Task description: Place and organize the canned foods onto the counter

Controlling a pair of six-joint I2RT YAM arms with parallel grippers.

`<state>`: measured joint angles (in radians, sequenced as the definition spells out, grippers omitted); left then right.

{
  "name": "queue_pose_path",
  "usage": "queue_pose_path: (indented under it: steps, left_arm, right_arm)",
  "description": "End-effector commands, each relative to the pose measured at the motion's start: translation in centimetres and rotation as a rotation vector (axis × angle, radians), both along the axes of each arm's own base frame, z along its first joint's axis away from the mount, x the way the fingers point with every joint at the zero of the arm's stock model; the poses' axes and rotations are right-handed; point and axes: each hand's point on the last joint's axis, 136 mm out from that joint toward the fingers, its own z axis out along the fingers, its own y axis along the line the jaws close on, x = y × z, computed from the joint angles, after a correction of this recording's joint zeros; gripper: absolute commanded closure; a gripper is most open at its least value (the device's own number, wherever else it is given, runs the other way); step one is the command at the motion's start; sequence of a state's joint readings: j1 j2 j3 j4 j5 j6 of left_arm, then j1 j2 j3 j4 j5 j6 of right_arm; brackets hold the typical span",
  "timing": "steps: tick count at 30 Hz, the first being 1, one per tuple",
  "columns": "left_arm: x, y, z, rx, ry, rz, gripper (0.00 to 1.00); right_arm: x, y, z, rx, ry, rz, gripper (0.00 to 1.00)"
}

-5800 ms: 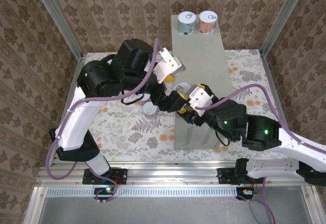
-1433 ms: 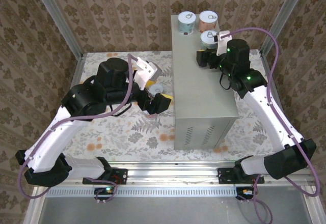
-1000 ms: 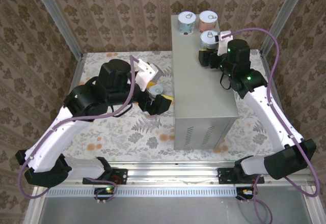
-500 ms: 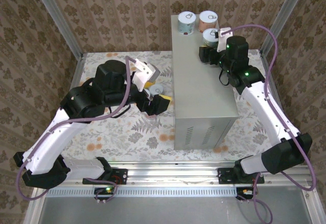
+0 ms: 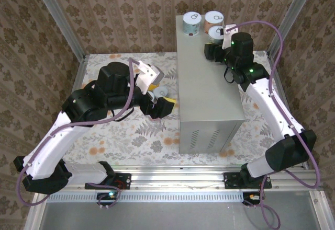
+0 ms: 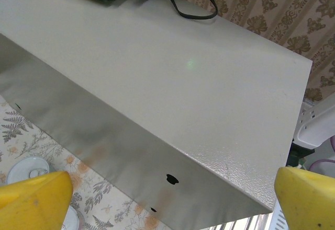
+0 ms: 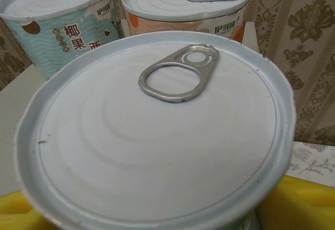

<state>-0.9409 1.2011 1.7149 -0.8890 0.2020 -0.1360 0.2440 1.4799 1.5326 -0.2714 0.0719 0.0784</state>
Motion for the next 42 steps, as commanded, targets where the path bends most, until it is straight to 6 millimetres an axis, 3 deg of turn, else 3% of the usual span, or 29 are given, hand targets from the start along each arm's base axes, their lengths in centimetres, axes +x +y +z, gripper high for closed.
queue_pose_path:
  steps: [1,19,27,33,42]
  left_arm:
    - [-0.1,0.7,0.2,-0.011,0.006,0.022,0.00]
    - [-0.3,1.2,0.2,-0.014,0.006,0.034,0.00]
    - [-0.1,1.0,0.3,-0.014,0.005,0.032,0.00]
    - [0.0,1.0,0.5,-0.015,0.001,0.039,0.00]
    - [0.9,1.7,0.2,0.006,-0.021,0.097,0.00]
  right_arm:
    - [0.5,0.1,-3.3,-0.020,0.103,0.010,0.20]
    - [1.2,0.6,-3.9,-0.010,0.121,0.025,0.20]
    - [0.6,0.3,-3.3,-0.003,0.112,0.015,0.11]
    - [-2.0,-0.4,-1.8,0.018,0.084,0.007,0.01]
    - [-9.0,-1.9,-0.7,0.064,0.093,0.001,0.00]
